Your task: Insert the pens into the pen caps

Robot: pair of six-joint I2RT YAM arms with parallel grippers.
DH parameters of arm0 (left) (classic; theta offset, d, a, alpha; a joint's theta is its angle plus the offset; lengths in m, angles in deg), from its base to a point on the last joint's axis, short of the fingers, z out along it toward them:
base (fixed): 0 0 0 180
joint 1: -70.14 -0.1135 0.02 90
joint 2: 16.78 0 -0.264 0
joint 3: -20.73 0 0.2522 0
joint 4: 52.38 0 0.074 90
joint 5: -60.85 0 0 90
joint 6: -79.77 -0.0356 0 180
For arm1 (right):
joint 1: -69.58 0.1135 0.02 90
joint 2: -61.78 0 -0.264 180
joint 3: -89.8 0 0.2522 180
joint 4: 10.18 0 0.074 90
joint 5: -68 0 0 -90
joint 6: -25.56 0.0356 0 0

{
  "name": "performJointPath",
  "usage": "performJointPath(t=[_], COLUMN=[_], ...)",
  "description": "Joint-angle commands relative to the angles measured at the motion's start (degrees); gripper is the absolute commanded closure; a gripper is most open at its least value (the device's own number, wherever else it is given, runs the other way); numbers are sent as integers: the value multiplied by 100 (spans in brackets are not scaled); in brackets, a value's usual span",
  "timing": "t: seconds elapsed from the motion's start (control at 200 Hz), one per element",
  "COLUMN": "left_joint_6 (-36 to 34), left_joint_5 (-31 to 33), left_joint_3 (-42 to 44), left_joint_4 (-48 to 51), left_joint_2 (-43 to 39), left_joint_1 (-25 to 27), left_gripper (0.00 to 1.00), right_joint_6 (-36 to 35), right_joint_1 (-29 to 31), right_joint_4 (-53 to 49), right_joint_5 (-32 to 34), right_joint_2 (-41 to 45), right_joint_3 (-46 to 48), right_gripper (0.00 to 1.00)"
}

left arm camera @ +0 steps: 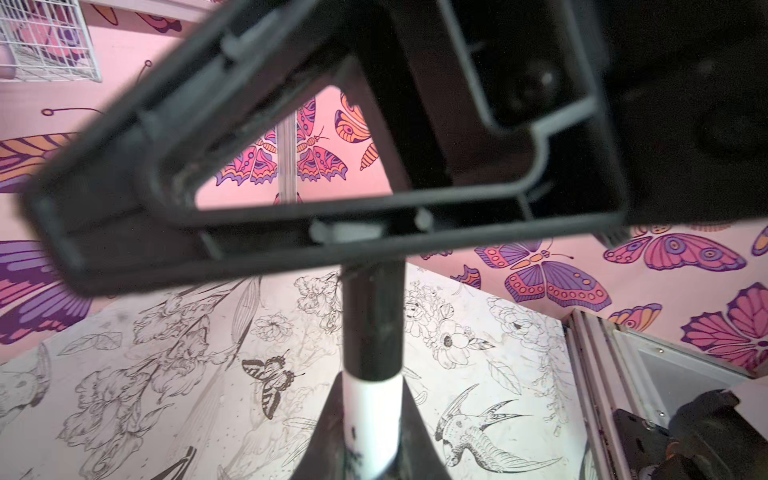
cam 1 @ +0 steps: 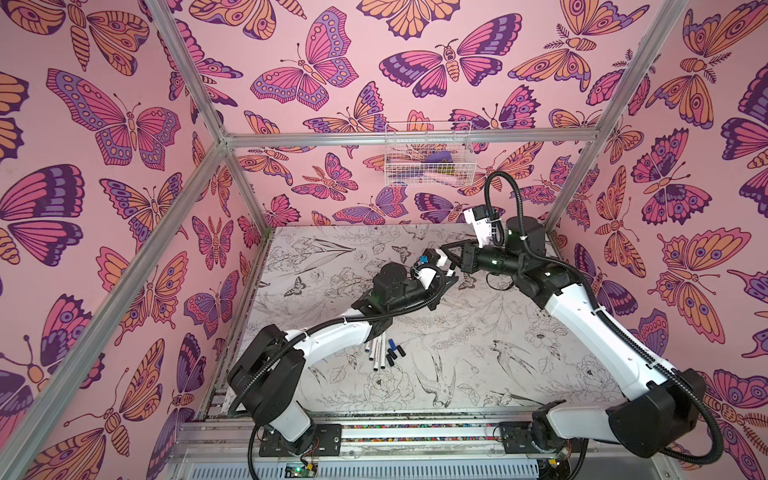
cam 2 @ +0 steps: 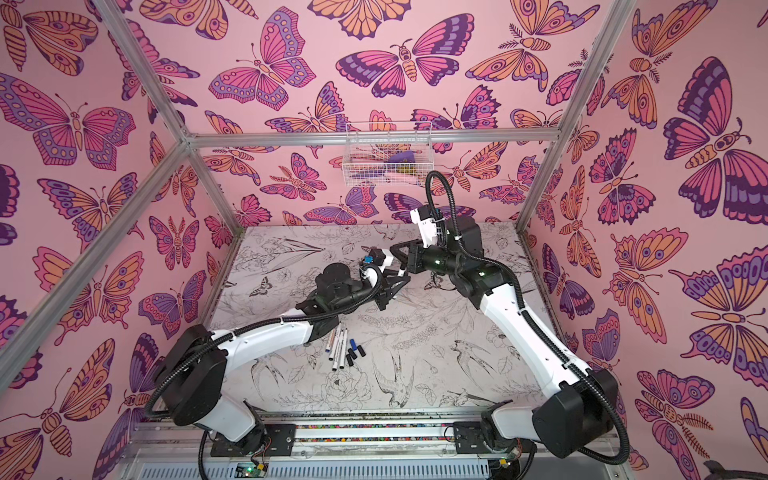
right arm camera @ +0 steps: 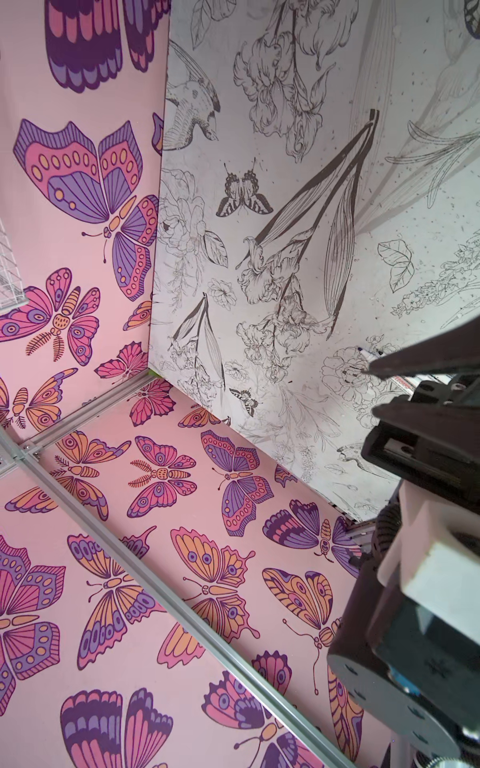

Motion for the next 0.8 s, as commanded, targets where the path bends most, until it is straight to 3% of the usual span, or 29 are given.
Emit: performJointPath(t=[0.0, 0.265, 0.626, 0.796], left_joint_6=[-329, -434, -886, -605], left_joint_5=[845, 768, 521, 625], left_joint_3=[-896, -1095, -1701, -1664], left_joint_4=[-2317, -2437, -2439, -2514], left_joint_2=[-513, -531, -268, -207], left_joint_1=[-105, -123, 6, 0], left_gripper=[100, 100, 100, 100], right_joint_6=[-187, -398, -722, -811], right_joint_1=[207, 250, 623, 625], right_joint_4=[-2078, -2590, -3039, -3181], right_joint_5=[-231, -546, -420, -132], right_joint_2=[-479, -921, -1231, -1214], right_joint_3=[368, 273, 203, 151], right_gripper=[99, 100, 100, 100])
